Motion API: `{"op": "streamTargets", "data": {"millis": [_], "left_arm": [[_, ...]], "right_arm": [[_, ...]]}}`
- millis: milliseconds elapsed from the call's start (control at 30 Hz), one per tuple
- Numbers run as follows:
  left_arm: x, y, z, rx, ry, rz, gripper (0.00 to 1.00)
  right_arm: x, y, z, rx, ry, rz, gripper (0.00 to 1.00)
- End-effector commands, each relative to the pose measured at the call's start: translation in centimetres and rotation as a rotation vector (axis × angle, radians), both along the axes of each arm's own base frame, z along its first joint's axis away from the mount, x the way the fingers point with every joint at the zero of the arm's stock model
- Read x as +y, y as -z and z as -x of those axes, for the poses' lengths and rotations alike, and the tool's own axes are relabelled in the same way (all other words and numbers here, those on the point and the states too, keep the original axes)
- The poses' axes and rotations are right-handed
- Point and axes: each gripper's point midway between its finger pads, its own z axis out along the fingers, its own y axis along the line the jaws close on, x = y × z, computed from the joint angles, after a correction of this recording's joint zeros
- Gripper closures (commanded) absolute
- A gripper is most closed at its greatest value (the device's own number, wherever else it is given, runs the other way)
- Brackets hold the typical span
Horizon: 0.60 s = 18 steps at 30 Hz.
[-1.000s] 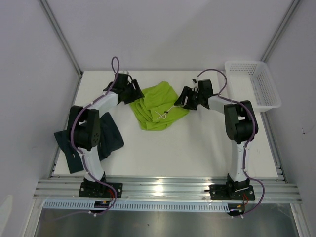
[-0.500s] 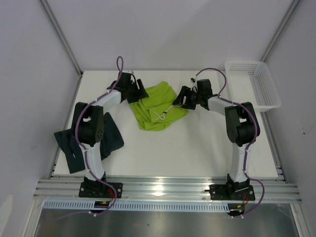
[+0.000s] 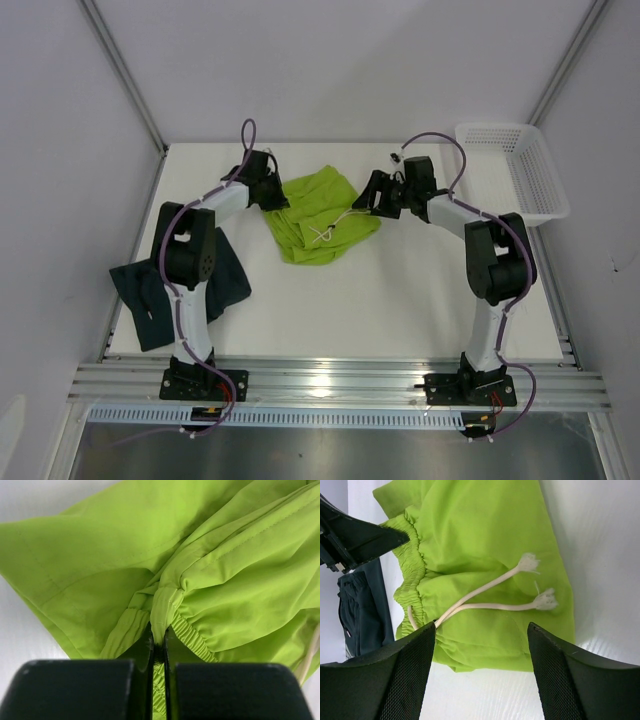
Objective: Fold and stack the shorts
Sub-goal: Fold the shorts
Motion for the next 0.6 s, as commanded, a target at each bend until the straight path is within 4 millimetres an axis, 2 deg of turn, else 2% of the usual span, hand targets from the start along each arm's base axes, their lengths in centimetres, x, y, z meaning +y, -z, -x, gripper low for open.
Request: {"op": "streamTargets", "data": {"millis": [0,133,433,567], "left_arm": [[1.0,-0.6,-0.7,-0.028,-0.009,-0.01,1.0],[0.9,-0.5,-1.0,-0.038,0.015,0.001,1.0],[1.3,0.4,-0.8,-0.035,0.024,-0.025,1.0],[1.2,0.4,-0.9,-0.036,0.028,-0.02,1.0]], "right_arm": [[-1.2,-2.0,-0.1,-0.056,0.013,0.012,0.24],[-1.2,-1.3,-0.5,-0.046,0.01,0.006,0.24],[-1.0,2.6,-1.0,0.042,0.021,-0.006,0.26],[-0.8,4.1,-1.2,0.055,0.028,-0.002,0.3]]}}
